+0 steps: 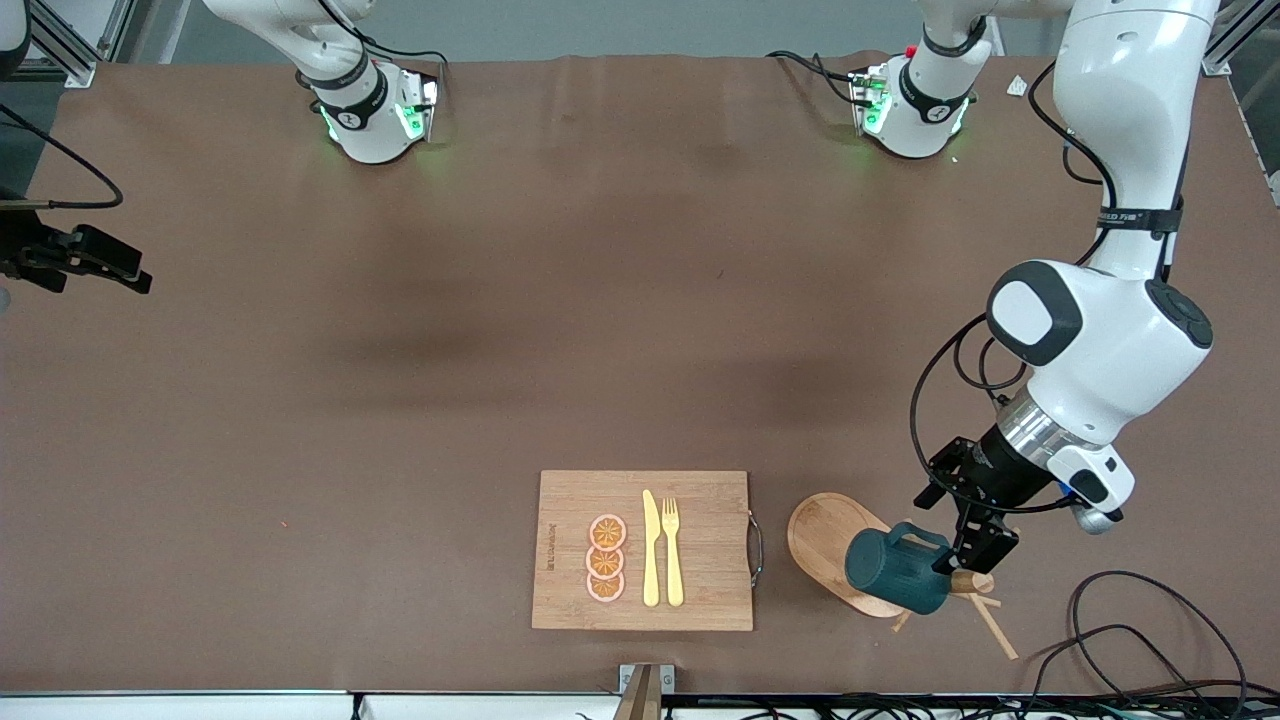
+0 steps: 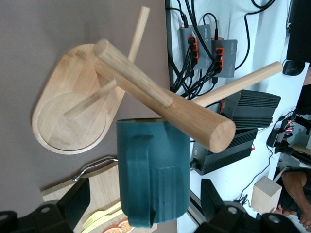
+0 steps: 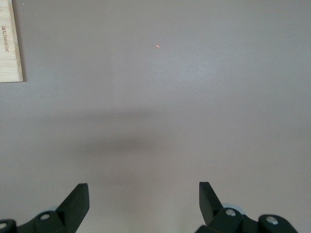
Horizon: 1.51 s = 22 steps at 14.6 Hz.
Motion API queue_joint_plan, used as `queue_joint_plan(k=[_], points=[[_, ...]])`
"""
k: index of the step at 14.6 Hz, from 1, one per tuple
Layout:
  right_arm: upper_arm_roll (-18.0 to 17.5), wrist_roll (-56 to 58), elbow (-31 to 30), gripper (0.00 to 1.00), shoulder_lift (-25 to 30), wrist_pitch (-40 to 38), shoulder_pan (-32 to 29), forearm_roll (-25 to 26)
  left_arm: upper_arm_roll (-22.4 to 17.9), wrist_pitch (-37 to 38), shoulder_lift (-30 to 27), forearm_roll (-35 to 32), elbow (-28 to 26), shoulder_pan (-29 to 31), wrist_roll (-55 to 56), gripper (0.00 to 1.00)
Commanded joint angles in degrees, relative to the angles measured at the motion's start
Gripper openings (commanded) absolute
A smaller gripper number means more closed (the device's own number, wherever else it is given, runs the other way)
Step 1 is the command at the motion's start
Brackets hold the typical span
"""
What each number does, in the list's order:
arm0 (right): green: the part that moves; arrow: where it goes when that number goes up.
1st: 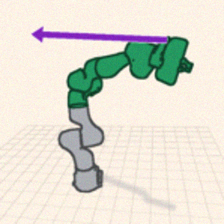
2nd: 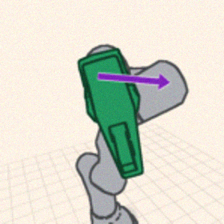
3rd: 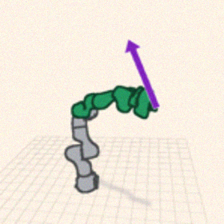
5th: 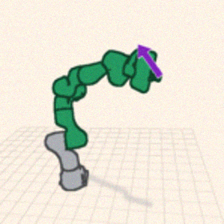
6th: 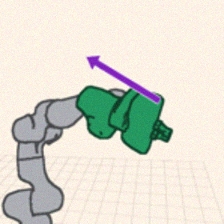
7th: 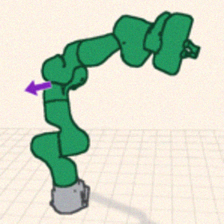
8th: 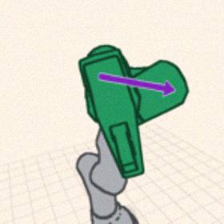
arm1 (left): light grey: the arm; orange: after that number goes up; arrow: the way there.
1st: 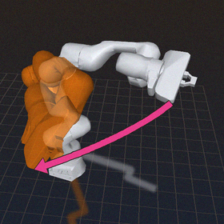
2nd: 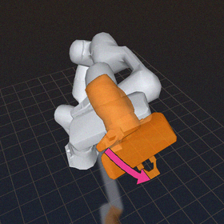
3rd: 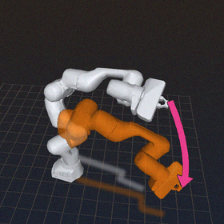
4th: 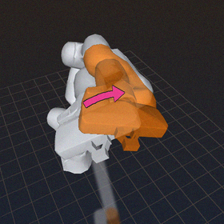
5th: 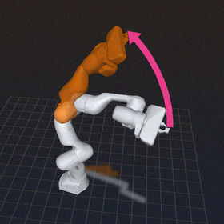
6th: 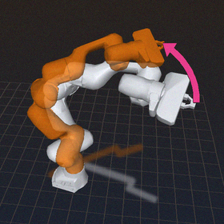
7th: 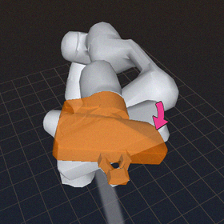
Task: Transfer cup from left to right arm and place
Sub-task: 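Close the left gripper on the teal mug's body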
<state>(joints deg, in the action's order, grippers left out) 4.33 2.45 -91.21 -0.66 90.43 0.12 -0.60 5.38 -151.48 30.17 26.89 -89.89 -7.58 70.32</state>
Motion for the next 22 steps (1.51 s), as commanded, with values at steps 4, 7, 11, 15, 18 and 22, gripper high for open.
queue_joint_plan(k=[4,7,11,15,18,22], points=[[-0.64,0.63,0.59,1.0,-0.04,-0.26,-0.38,0.51,2.0,-4.53,5.68,1.41,5.07,-0.24,0.52,1.0],[-0.55,0.71,0.68,1.0,-0.04,-0.08,-0.38,0.6,2.09,-4.53,7.26,1.41,7.1,-0.24,0.52,1.0],[-0.64,0.63,0.68,1.0,-0.05,-0.08,-0.38,0.51,2.09,-4.71,8.14,1.41,7.8,-0.33,0.26,1.0],[-0.64,0.63,0.68,1.0,-0.04,-0.08,-0.29,0.6,3.23,-5.49,9.03,1.32,7.8,-0.33,-0.18,1.0],[-0.55,0.63,0.68,1.0,-0.13,-0.08,-0.29,0.6,3.23,-5.76,9.11,1.32,7.8,-0.33,-0.27,1.0],[-0.64,0.63,0.68,1.0,-0.13,0.01,-0.38,0.51,3.5,-7.77,10.25,1.32,7.89,-0.33,-0.18,1.0]])
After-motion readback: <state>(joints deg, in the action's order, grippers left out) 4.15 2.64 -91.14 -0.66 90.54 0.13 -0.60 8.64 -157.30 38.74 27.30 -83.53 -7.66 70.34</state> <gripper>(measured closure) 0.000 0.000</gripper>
